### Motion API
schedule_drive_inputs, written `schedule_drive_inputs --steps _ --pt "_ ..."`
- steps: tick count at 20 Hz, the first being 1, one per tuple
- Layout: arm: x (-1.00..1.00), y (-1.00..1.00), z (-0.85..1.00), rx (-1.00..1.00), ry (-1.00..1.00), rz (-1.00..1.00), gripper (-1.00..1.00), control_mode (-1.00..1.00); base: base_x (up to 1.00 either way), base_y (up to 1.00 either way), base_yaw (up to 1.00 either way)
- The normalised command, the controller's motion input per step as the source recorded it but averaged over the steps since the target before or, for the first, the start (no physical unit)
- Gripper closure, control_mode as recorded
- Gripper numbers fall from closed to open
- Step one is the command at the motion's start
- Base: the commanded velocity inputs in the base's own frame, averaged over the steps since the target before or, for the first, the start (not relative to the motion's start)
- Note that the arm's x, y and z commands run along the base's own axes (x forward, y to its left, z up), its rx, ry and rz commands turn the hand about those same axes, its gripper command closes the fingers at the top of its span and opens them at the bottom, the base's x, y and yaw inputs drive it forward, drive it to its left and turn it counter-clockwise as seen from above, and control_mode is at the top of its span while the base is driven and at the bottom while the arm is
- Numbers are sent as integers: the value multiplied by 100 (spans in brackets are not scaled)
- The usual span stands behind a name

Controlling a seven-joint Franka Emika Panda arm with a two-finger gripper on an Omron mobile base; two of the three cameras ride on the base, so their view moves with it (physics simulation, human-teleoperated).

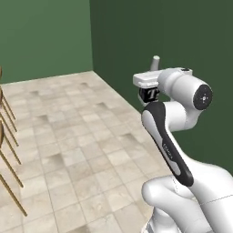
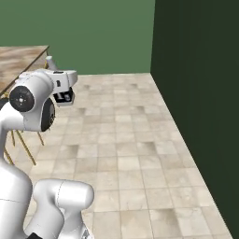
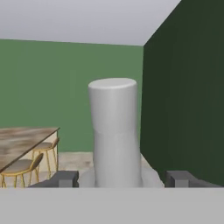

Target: Open the cabinet directly in front. Then move the liquor and the cup to the dining counter with the candle on it.

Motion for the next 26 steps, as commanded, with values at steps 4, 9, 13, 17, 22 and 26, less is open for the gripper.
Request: schedule_drive_inputs --steps 4,9,13,17,22,26 --pt "0 0 0 0 0 0 100 100 100 -15 5" --pt "0 0 0 0 0 0 100 100 100 -14 6" --pt "0 0 0 0 0 0 100 100 100 -2 11" --pt "0 0 0 0 0 0 100 100 100 -1 15" --pt "0 0 0 0 0 0 100 100 100 -7 23" --pt "0 0 0 0 0 0 100 100 100 -18 49"
